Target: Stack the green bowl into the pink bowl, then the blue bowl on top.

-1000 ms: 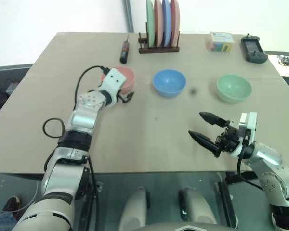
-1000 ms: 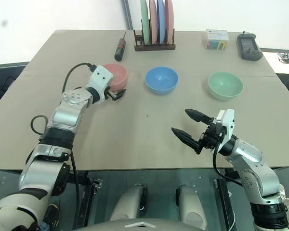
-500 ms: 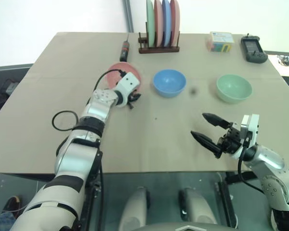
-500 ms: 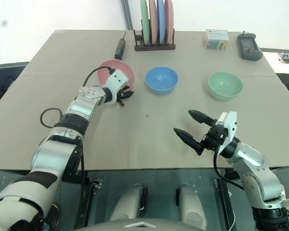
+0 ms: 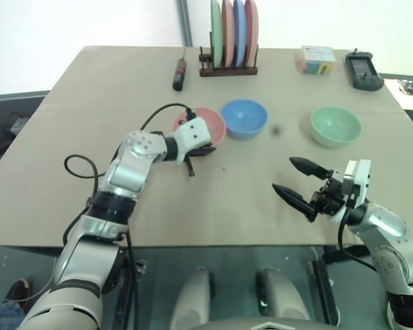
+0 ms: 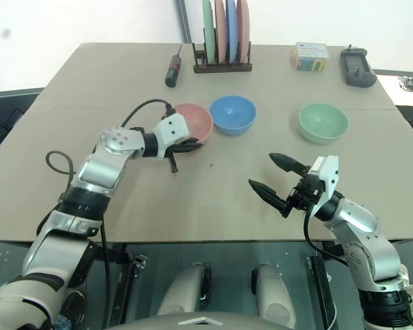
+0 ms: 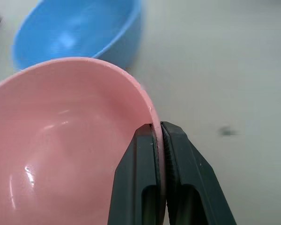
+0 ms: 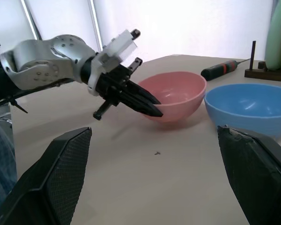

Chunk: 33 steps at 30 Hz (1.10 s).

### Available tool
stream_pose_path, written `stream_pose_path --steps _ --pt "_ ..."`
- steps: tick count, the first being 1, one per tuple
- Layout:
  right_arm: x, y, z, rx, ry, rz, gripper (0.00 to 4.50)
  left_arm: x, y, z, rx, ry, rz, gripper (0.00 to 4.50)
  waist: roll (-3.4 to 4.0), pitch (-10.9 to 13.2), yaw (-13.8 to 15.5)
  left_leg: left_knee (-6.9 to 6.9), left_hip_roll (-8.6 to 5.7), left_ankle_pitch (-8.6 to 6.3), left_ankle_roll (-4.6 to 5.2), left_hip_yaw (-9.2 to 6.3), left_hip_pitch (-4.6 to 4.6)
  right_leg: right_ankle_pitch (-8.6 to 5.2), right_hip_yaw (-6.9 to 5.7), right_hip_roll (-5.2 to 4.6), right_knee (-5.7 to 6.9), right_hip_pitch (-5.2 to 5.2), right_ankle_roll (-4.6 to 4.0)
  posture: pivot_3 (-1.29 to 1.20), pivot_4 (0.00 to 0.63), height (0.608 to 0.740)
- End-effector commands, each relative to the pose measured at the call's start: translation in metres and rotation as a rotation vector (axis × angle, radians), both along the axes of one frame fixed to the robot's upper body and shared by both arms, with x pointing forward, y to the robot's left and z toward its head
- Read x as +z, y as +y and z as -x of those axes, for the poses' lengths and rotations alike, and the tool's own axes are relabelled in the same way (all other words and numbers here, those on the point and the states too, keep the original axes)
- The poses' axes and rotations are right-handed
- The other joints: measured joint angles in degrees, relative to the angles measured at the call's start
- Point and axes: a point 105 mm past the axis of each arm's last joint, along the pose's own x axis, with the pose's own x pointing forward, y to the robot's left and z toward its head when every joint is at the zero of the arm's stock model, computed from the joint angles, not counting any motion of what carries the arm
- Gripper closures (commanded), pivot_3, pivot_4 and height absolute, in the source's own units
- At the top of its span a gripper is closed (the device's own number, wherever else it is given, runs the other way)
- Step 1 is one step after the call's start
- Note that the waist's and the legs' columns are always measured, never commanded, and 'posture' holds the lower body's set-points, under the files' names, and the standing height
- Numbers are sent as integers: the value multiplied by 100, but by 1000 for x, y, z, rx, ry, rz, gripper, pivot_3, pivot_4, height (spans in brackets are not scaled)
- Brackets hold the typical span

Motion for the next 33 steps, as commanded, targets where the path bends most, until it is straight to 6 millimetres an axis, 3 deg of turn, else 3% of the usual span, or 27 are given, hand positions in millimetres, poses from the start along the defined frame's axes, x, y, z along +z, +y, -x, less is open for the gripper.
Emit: stream_pose_path --steps 1,7,15,16,18,19,20,26,33 --pt "6 1 1 11 -33 -1 0 16 -37 57 -292 -4 -15 4468 1 0 -25 -1 0 0 0 4 0 -1 5 0 -1 -1 1 0 150 740" --pt "6 1 0 12 -34 0 0 -2 -50 87 -442 72 -100 4468 2 0 -13 -3 1 0 0 6 8 -4 7 1 4 0 5 0 150 740" --pt "5 0 1 -2 -37 2 0 -4 -61 72 -420 64 -76 4468 2 0 -7 6 2 0 1 5 4 -8 7 4 3 0 12 0 150 740" --pt "4 0 1 -5 -36 2 0 -3 -61 67 -400 54 -62 3720 2 0 -5 5 2 0 1 4 4 -8 6 4 4 0 11 0 150 740" --pt "4 0 1 -8 -36 3 0 0 -62 60 -369 38 -35 2918 2 0 -5 5 2 0 1 4 4 -8 6 4 3 0 12 0 150 740" --pt "4 0 1 -9 -36 3 0 1 -62 57 -355 26 -24 2733 2 0 -5 5 2 0 1 5 4 -8 8 3 3 0 12 0 150 740" --pt "4 0 0 -10 -37 6 0 4 -62 54 -339 17 -8 2162 2 0 -9 5 2 0 1 5 4 -8 8 3 2 0 12 0 150 740" --pt "4 -4 -5 -25 -49 47 0 29 -55 39 -217 -40 163 102 2 0 -12 5 2 0 1 4 4 -8 7 4 4 0 12 0 150 740" --pt "15 -39 -45 -210 -118 244 0 64 -13 32 37 -95 492 102 2 0 -36 5 2 0 1 6 6 -6 9 3 5 0 11 0 150 740"
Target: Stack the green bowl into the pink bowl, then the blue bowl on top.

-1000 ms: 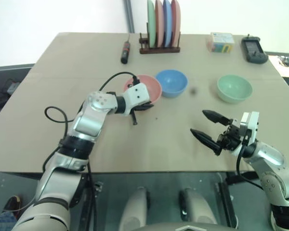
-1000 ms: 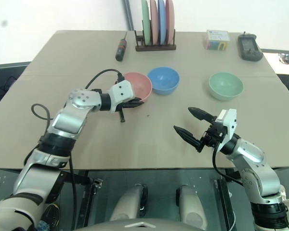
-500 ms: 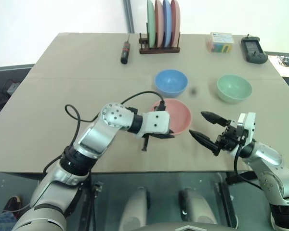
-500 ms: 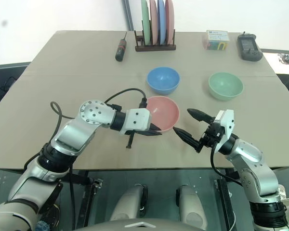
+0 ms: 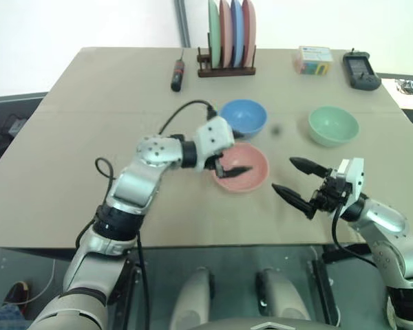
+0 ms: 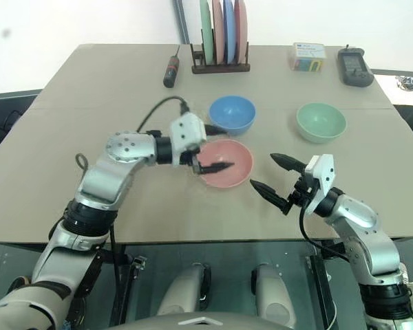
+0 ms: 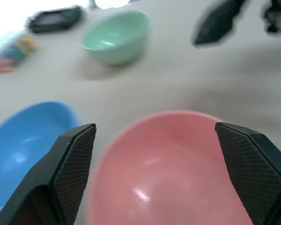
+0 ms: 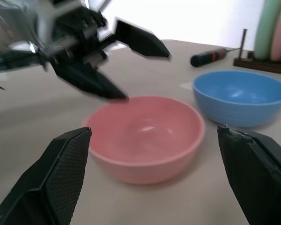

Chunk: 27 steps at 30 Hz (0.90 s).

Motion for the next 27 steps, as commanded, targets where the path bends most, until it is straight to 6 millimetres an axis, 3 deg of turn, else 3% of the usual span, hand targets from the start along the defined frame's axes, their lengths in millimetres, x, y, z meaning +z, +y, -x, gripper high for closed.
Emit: stream_pose_path --steps 1,8,13,19,22,25,27 --pt "22 -27 -22 -117 -95 101 0 21 25 6 119 -58 142 102 0 0 4 0 0 0 0 1 0 2 1 0 0 0 -3 0 150 740" --pt "29 -54 -68 -222 -99 320 0 4 64 39 206 51 294 102 0 1 8 -4 0 0 0 -2 -1 12 -4 -1 -4 0 -20 0 150 740" --pt "20 -60 -97 -220 -18 438 0 -11 70 80 118 161 364 102 0 2 -8 -4 0 0 0 7 0 12 3 -5 -6 -1 -22 0 150 740" --pt "21 -68 -137 -291 48 515 0 -25 75 97 119 178 323 102 1 2 -27 -3 -1 0 0 10 5 9 6 -4 -4 0 -30 0 150 740" --pt "17 -71 -147 -301 100 548 0 -29 76 99 125 159 305 102 1 2 -57 -4 -2 0 -1 11 3 9 8 -5 -8 0 -32 0 150 740" --pt "10 -73 -151 -303 177 545 895 -32 77 101 136 143 300 0 1 2 -81 -13 -2 0 -1 9 0 13 6 -6 -15 0 -27 0 150 740" --pt "6 -75 -152 -306 190 572 1791 -35 77 103 139 133 289 0 2 2 -106 -14 -2 0 -1 9 -1 13 6 -6 -18 -1 -26 0 150 740"
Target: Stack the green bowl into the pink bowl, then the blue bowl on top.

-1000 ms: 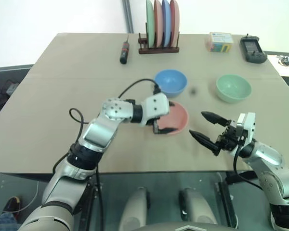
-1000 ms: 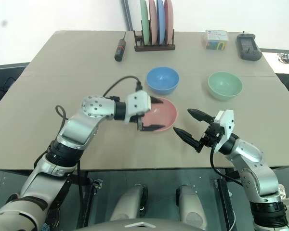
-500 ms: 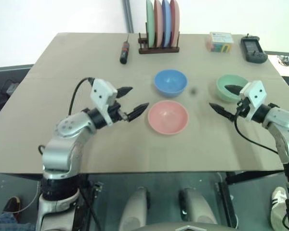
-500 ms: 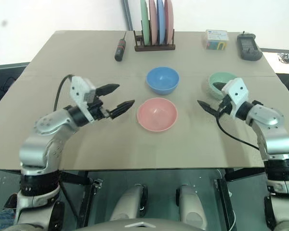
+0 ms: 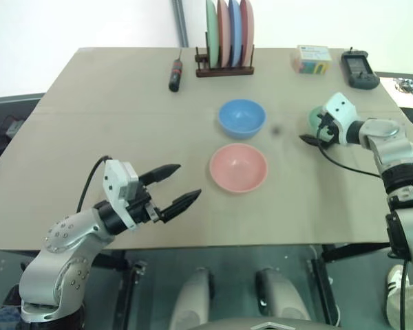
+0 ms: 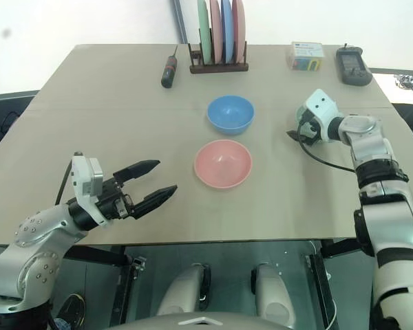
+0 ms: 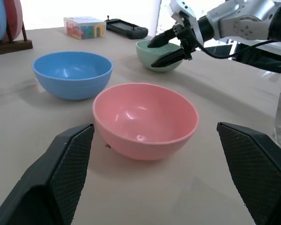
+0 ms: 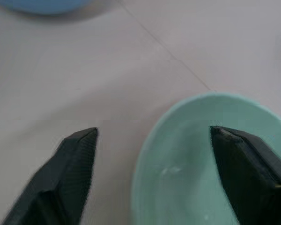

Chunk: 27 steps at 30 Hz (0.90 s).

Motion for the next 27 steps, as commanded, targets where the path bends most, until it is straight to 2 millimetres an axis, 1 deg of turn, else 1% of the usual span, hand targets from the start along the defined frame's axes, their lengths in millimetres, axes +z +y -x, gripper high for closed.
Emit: stream_pose_path --steps 1,2,4,5,6,7,9,11,12,14,16,18,21,22,24,27 --pt "5 -6 -3 -7 2 33 2329 7 -4 7 -16 -72 -27 0 1 1 -19 -1 0 0 0 1 0 0 1 0 0 0 0 0 150 740" --pt "5 -6 -3 -10 5 34 2759 7 -4 8 -14 -77 -24 0 1 0 -27 -1 0 0 0 1 0 0 1 0 0 0 0 0 150 740" --pt "5 -6 -3 -13 8 32 3397 7 -3 8 -7 -85 -18 0 1 1 -32 -1 0 0 0 1 2 0 2 0 2 0 0 0 150 740" --pt "5 -6 -3 -11 9 33 3836 7 -2 8 -5 -87 -17 0 2 1 -37 -1 0 0 0 2 3 0 2 0 3 0 0 0 150 740" --pt "5 -6 -3 -9 9 34 4012 6 -2 8 -4 -87 -16 0 2 1 -40 -1 0 0 0 2 5 0 3 0 5 0 0 0 150 740" --pt "6 -6 -3 -3 5 41 4477 6 -1 8 -4 -88 -16 0 4 1 -63 0 0 0 0 4 7 0 4 0 6 0 -1 0 150 740" --pt "10 -5 -4 13 -15 62 4477 5 -1 8 -3 -90 -15 0 3 0 -61 0 1 0 0 8 13 -1 9 1 10 1 -1 0 150 740" --pt "22 3 -4 77 -62 104 4477 5 1 8 0 -93 -15 0 7 2 -54 0 2 0 0 6 12 -1 6 3 10 0 -1 0 150 740" --pt "28 9 -4 116 -85 122 4477 5 2 7 1 -94 -15 0 11 5 -50 0 2 0 0 7 9 -1 7 3 10 -2 -1 0 150 740" --pt "42 30 2 253 -132 152 4477 4 4 7 3 -93 -24 0 14 7 -54 -1 1 0 0 9 5 0 9 2 8 -6 1 0 150 740" --pt "56 56 16 410 -159 155 4477 2 7 5 10 -91 -39 0 25 13 -70 -3 2 0 0 10 6 1 11 2 10 -9 2 0 150 740" --pt "64 82 40 574 -159 163 4477 1 8 3 11 -91 -52 0 25 13 -58 -7 5 0 0 8 7 0 8 4 11 -10 2 0 150 740" --pt "67 116 91 809 -119 164 4477 0 11 1 8 -99 -69 0 26 14 -10 -10 7 0 0 -5 4 0 -4 5 10 -9 2 0 150 740" --pt "68 124 107 866 -104 160 4477 0 12 1 8 -101 -73 0 27 15 4 -10 7 0 0 -10 2 -1 -11 4 10 -7 1 0 150 740" --pt "68 138 131 951 -83 162 4477 0 14 -1 8 -104 -87 0 27 15 21 -8 5 -1 0 -13 -3 -1 -15 0 9 -8 1 0 150 740" --pt "69 160 155 1030 -93 148 4477 -1 17 -6 12 -106 -104 0 26 14 15 0 4 0 0 -10 -1 -6 -15 -1 9 -6 -6 0 150 740"
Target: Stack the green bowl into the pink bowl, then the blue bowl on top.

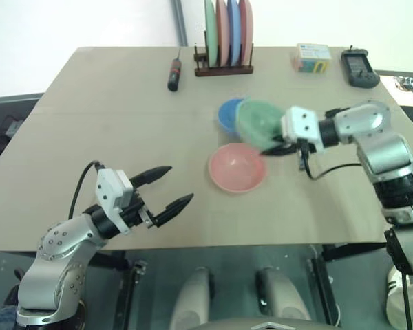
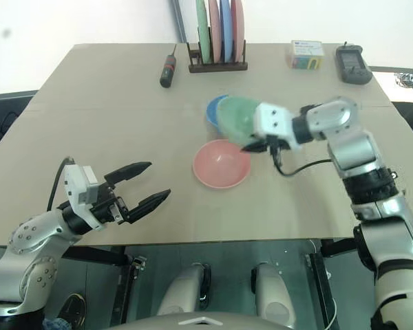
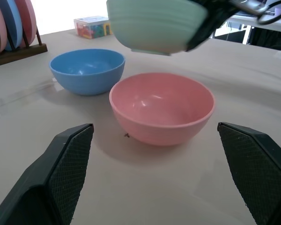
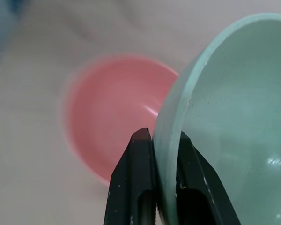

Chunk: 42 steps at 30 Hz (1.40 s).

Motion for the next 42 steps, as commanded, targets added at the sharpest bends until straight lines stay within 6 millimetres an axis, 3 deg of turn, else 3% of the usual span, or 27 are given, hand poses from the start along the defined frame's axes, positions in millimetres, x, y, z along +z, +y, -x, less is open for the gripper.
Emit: stream_pose_path --steps 1,4,8,14,17,20,27,34,42 --pt "12 21 27 88 -34 -19 4477 6 2 -4 -8 -42 -29 0 -2 -2 -9 1 0 0 0 0 2 -8 0 0 1 0 -13 0 150 740" --pt "8 28 30 98 -45 -8 4477 6 3 -7 -10 -49 -36 0 -3 -2 -21 1 3 0 0 0 9 -9 -1 3 3 2 -13 0 150 740" --pt "10 31 23 79 -88 -5 2989 8 2 -10 -15 -62 -33 0 -3 -2 -17 2 2 0 -1 2 2 -8 0 1 0 1 -14 0 150 740" --pt "29 33 9 20 -119 -83 525 14 8 -18 45 -117 -25 0 -3 -2 -30 -2 2 0 -1 2 1 2 -1 2 0 -2 3 0 150 740" --pt "41 30 -3 -25 -129 -123 525 19 8 -20 67 -138 -5 0 -3 -2 -32 -2 2 0 -1 3 1 2 0 2 -1 -2 4 0 150 740" --pt "48 21 -31 -105 -174 -129 525 22 9 -20 89 -150 26 0 -4 -2 -35 -2 2 0 -1 2 2 2 0 2 0 -2 3 0 150 740" --pt "28 9 -90 -222 -252 -33 525 26 15 -20 164 -172 63 0 -5 -1 -60 -5 1 0 -1 8 3 5 4 2 -2 -3 6 0 150 740" --pt "-4 25 -115 -234 -251 64 525 29 24 -16 245 -197 84 0 -2 0 -82 -17 1 1 -1 12 2 6 12 3 -1 -12 6 0 150 740" --pt "-12 42 -131 -330 -297 82 525 29 30 -7 306 -210 98 0 -1 1 -60 -24 0 1 -2 11 2 6 14 2 -1 -15 4 0 150 740"
